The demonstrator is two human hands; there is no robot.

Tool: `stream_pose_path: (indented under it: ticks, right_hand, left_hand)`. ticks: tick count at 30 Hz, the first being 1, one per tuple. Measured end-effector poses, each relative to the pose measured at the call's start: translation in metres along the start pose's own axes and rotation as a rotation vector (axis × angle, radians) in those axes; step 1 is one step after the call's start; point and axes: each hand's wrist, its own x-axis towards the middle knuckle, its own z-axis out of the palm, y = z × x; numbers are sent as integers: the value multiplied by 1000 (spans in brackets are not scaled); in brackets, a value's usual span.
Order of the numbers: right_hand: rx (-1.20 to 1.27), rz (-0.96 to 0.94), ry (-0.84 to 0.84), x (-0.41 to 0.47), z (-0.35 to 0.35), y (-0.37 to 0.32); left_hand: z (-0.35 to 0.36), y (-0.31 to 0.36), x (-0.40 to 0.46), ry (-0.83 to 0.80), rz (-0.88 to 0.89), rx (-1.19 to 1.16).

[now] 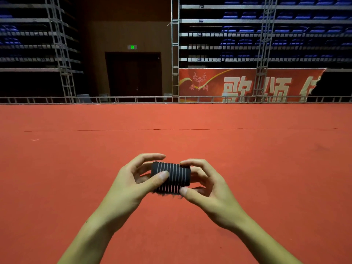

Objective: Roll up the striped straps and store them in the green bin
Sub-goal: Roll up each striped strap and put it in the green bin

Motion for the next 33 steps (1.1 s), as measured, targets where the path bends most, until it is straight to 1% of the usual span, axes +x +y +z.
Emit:
stream_pose_path:
  ticks: [3, 5, 11, 14, 17, 22, 28, 33]
  right_hand:
    - [110, 76, -1, -2, -3, -3]
    - [137, 102, 14, -4, -5, -6]
    - [50, 54, 62, -15, -19, -13]
    - [-41, 35, 86, -26, -31, -18]
    - [-125, 35, 124, -42, -47, -22]
    - [-279, 87, 146, -87, -90, -32]
    - [-429, 171, 222, -150, -155, -43]
    - [-503, 255, 292, -212, -207, -51]
  left_hand:
    - [3, -1, 0, -33, 37, 1]
    - [6, -2, -1, -67, 58, -4]
    - [25, -4, -7, -91, 96, 83]
    - [38, -5, -8, -84, 106, 134]
    - [57, -9, -12, -120, 113, 141]
    - [108, -23, -15, -191, 119, 113]
    - [192, -41, -20, -345, 134, 136]
    - [270, -55, -28, -472, 162, 155]
